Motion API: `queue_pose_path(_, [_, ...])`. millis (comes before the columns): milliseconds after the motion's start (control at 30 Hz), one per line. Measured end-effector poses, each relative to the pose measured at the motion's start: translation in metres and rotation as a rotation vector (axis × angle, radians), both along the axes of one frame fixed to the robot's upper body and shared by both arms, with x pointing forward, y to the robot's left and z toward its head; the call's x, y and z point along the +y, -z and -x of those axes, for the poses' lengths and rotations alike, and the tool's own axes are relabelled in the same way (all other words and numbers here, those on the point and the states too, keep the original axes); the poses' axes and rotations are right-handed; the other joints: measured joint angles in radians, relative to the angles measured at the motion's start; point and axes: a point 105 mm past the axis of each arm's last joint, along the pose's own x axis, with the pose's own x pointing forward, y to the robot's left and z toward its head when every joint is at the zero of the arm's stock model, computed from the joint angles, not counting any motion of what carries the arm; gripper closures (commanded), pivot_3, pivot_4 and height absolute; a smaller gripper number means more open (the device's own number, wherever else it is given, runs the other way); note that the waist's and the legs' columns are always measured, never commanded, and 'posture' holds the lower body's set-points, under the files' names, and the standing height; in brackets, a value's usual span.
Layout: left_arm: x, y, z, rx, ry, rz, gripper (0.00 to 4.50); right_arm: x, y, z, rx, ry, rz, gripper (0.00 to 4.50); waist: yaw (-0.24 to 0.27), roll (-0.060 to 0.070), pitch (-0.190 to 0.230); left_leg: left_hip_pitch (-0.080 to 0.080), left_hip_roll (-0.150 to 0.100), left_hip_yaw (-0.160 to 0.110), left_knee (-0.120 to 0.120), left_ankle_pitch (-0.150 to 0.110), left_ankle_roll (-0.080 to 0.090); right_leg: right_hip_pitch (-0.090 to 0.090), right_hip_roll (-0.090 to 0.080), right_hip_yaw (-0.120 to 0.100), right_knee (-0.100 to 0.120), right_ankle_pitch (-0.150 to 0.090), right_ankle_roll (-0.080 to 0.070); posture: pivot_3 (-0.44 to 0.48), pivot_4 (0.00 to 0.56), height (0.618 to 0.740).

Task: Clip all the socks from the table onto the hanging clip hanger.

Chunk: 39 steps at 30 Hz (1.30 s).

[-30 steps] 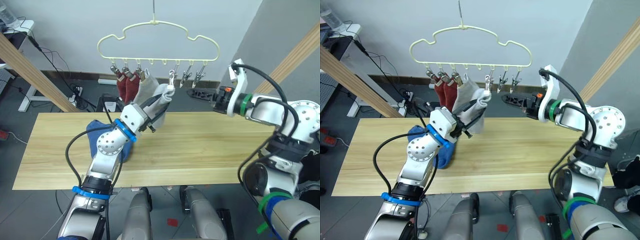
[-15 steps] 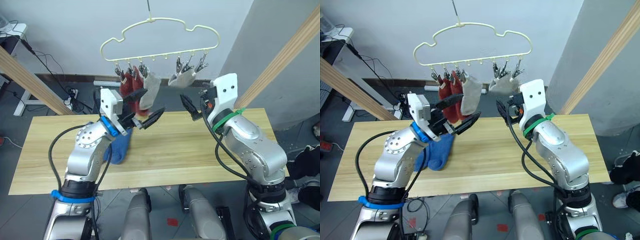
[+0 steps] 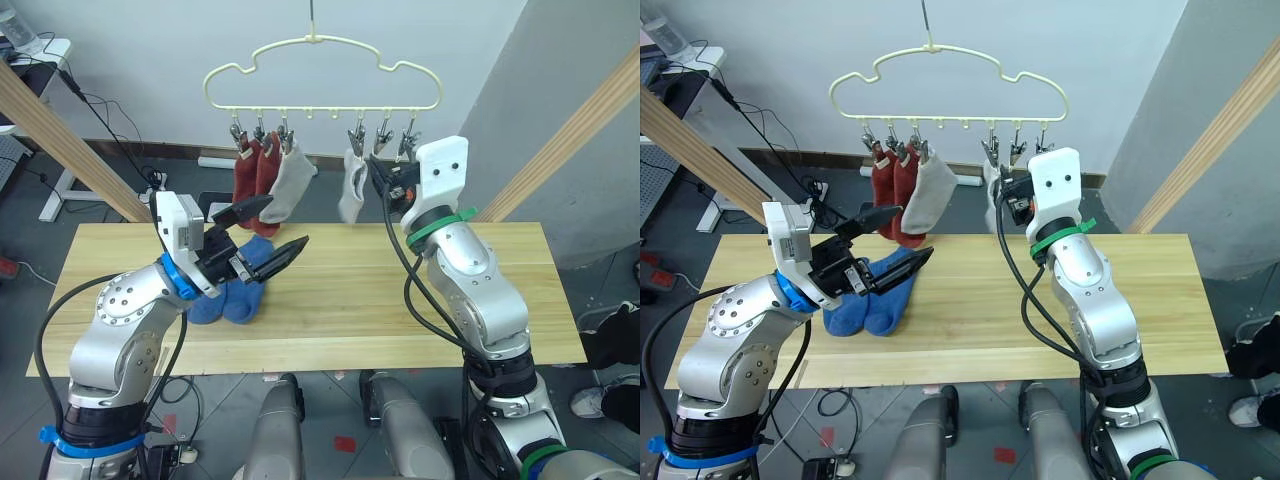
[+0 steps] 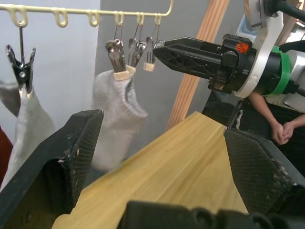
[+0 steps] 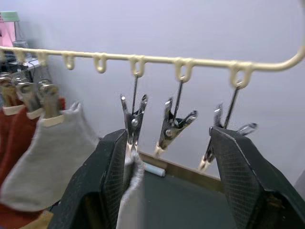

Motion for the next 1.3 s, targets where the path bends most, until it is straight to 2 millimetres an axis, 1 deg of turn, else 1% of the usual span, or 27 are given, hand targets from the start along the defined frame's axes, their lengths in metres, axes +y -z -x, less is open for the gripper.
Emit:
queue_pose_path(200, [-0.005,-0.003,0.002,-0.026,-0.029,-0.001,0.0,0.003,-0.004,-0.01,-0.004,0.035,-0.006,1.64,0.0,0.0,0.0,0.0,0.0,0.0,0.0,0.0,0.0,0.0,0.0,0.0,0.0,0.0,0.0,0.049,0.353,0.74])
queue_pose_path(500, [-0.005,-0.003,0.002,-0.028,-0.038,-0.001,0.0,0.008,-0.006,-0.009,-0.015,0.031,-0.014,1.64,0.001,0.0,0.0,-0.001,0.0,-0.001,0.0,0.0,0.0,0.0,0.0,0.0,0.0,0.0,0.0,0.056,0.341,0.74])
queue_pose_path(700, [-0.004,-0.004,0.002,-0.032,-0.047,0.002,0.0,0.009,0.001,-0.014,0.015,0.037,-0.009,1.64,0.001,0.0,0.0,-0.001,0.0,-0.001,0.0,0.0,0.0,0.0,0.0,-0.001,0.0,0.0,0.0,0.058,0.334,0.74])
queue_pose_path(900, [-0.005,-0.005,0.002,-0.038,-0.047,-0.001,0.0,0.009,-0.001,-0.015,0.012,0.047,-0.005,1.64,0.001,0.0,0.0,-0.001,0.0,-0.001,0.0,0.0,0.0,0.0,0.0,-0.001,0.001,0.0,0.0,0.058,0.332,0.74])
queue_pose_path(967, [-0.005,-0.005,0.002,-0.039,-0.047,-0.002,0.0,0.009,0.0,-0.016,0.016,0.05,-0.006,2.03,0.001,0.0,0.0,-0.001,0.0,-0.001,0.0,0.0,0.0,0.0,0.0,-0.001,0.001,0.0,0.0,0.058,0.331,0.74])
queue_pose_path(1033, [-0.005,-0.005,0.002,-0.039,-0.048,-0.002,0.0,0.008,0.001,-0.018,0.023,0.059,-0.006,2.58,0.001,0.0,0.0,-0.001,0.0,-0.001,0.0,0.0,0.0,0.0,0.0,-0.001,0.001,0.0,0.0,0.058,0.333,0.74])
queue_pose_path(1300, [-0.005,-0.005,0.003,-0.047,-0.048,-0.002,0.0,0.005,-0.003,-0.022,0.026,0.074,-0.024,2.58,0.001,0.0,0.0,-0.001,0.0,-0.001,0.0,0.0,0.0,0.0,0.0,-0.001,0.001,0.0,0.0,0.057,0.335,0.74])
